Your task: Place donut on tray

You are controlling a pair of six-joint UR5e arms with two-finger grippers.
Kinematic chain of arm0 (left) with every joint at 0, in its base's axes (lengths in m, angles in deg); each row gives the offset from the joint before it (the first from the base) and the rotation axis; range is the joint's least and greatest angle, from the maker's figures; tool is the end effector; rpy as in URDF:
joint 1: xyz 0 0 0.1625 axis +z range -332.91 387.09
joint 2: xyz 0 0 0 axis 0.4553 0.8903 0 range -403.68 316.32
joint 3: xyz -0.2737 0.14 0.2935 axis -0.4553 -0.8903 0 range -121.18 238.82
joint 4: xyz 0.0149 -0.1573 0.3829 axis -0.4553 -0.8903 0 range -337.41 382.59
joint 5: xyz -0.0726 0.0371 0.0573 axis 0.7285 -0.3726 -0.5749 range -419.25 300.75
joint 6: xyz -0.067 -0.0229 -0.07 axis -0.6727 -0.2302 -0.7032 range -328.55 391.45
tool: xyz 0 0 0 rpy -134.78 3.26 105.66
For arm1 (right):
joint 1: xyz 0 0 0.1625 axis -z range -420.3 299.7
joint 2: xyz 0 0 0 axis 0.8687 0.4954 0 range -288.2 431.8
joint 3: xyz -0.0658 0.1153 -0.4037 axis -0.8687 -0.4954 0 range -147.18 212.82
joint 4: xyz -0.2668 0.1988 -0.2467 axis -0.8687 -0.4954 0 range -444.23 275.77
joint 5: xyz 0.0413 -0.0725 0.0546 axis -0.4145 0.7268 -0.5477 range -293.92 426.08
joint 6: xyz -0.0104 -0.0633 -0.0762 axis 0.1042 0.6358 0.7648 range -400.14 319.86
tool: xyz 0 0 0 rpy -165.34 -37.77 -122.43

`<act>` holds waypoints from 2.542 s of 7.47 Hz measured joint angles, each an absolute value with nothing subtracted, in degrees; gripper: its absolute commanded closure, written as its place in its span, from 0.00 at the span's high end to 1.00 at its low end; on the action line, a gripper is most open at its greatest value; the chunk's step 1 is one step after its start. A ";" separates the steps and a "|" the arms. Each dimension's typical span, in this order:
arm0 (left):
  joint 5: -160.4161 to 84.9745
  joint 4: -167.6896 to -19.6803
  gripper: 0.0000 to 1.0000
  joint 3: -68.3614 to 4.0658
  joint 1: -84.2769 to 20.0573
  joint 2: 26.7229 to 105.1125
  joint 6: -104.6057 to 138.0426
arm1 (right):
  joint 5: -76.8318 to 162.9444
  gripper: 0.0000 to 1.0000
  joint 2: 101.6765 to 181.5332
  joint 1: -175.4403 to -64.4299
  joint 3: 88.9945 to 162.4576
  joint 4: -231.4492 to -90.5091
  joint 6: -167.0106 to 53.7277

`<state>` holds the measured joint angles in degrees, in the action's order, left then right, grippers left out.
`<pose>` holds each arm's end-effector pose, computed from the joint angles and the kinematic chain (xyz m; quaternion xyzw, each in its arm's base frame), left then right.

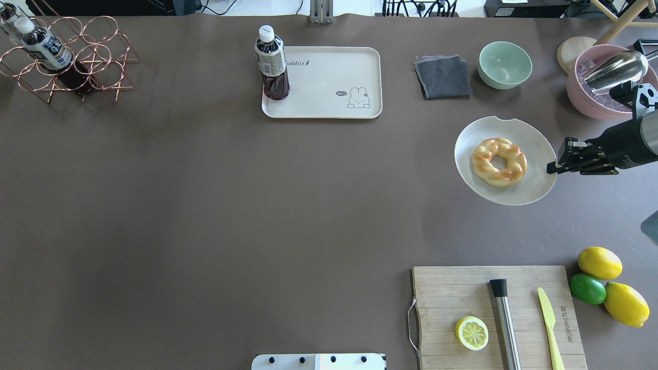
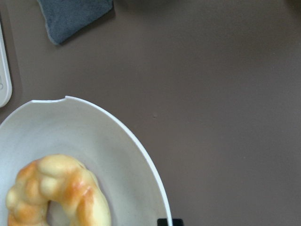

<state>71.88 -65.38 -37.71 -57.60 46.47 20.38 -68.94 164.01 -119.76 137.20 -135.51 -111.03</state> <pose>-0.0215 -0.5002 0.6086 -0.0125 0.3529 -0.0327 0.9350 -0.1920 -0.4492 0.4716 -0.0162 -0.5261 0.1333 0.8398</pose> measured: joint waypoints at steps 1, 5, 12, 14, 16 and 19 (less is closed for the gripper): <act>71.88 -65.39 0.98 -37.69 -57.63 46.59 20.37 | -68.95 0.00 161.32 -119.96 136.41 -135.54 -114.99; 71.88 -65.38 0.98 -37.60 -57.56 47.08 20.25 | -65.68 0.00 145.73 -118.60 127.33 -135.69 -133.61; 69.82 -65.21 0.98 -37.52 -57.47 47.87 20.17 | -46.05 0.00 120.11 -107.71 102.48 -136.00 -146.48; 69.77 -65.16 0.98 -37.48 -57.42 48.15 20.15 | -42.72 0.00 116.25 -106.40 97.55 -136.00 -149.40; 69.77 -65.06 0.98 -37.30 -57.39 48.57 20.12 | -40.98 0.00 112.84 -105.90 93.03 -135.96 -151.63; 69.76 -64.99 0.98 -37.32 -57.38 48.97 20.11 | -40.13 0.99 111.84 -105.68 91.59 -135.84 -152.17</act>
<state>69.76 -64.99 -37.32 -57.38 48.97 20.11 -40.13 111.84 -105.68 91.59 -135.84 -152.17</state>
